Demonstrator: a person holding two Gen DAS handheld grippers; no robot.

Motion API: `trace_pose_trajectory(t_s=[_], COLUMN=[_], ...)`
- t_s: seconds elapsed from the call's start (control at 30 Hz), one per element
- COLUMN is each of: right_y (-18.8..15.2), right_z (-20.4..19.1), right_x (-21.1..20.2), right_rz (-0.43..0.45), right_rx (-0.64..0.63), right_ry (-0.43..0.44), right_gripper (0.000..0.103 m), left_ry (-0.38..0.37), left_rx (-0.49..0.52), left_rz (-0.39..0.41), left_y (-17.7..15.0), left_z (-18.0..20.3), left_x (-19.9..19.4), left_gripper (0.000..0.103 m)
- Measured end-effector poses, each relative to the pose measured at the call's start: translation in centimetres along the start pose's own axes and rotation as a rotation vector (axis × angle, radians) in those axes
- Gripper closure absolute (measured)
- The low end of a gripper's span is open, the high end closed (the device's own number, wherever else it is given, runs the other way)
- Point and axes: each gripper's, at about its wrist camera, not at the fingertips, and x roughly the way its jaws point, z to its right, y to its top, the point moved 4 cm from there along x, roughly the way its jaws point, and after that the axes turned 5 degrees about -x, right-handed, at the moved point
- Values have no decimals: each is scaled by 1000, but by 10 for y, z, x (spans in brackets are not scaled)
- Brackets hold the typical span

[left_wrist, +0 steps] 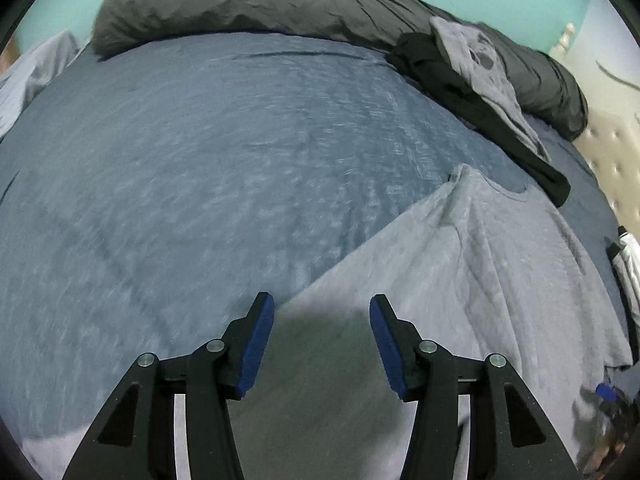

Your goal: Fold clothes

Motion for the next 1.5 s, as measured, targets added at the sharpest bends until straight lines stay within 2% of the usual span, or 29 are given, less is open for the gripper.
trace_pose_trajectory(t_s=[0.07, 0.23, 0.3, 0.43, 0.47, 0.5, 0.53, 0.6, 0.7, 0.87, 0.93, 1.07, 1.23, 1.33, 1.4, 1.5], right_y=[-4, -7, -8, -6, -5, -5, -6, -7, -5, -3, -2, -1, 0, 0, 0, 3], right_z=[-1, 14, 21, 19, 17, 17, 17, 18, 17, 14, 14, 15, 16, 17, 18, 20], right_x=[7, 21, 26, 30, 30, 31, 31, 33, 37, 36, 37, 36, 31, 31, 32, 35], right_rz=[-23, -44, -55, -52, -49, -47, -47, -47, -52, -40, -38, -32, -26, -23, -24, -27], right_rx=[-18, 31, 64, 51, 41, 38, 40, 44, 48, 43, 46, 51, 52, 58, 65, 70], right_ry=[1, -9, -16, -7, -9, -8, -5, -1, 4, 15, 19, 24, 32, 34, 37, 40], right_gripper=[60, 56, 56, 55, 55, 55, 55, 55, 55, 55, 55, 55, 55, 55, 55, 55], left_ry=[15, 9, 12, -2, -10, -14, -18, -25, 6, 75, 124, 164, 140, 153, 161, 137], left_rx=[19, 52, 45, 50, 53, 64, 74, 96, 147, 120, 105, 79, 92, 83, 52, 15], left_rz=[-10, -39, -55, -65, -63, -64, -66, -68, -47, 50, 67, 14, -81, -56, -19, 21], left_y=[8, 29, 32, 31, 30, 30, 30, 29, 31, 51, 58, 63, 46, 44, 42, 33], left_z=[9, 31, 33, 37, 38, 39, 41, 44, 48, 37, 29, 19, 27, 22, 14, 5], left_x=[13, 48, 63, 73, 74, 73, 71, 69, 58, 32, 28, 45, 69, 60, 42, 14], left_gripper=[49, 49, 49, 50, 55, 70, 76, 100, 100, 100, 100, 100, 98, 86, 68, 67])
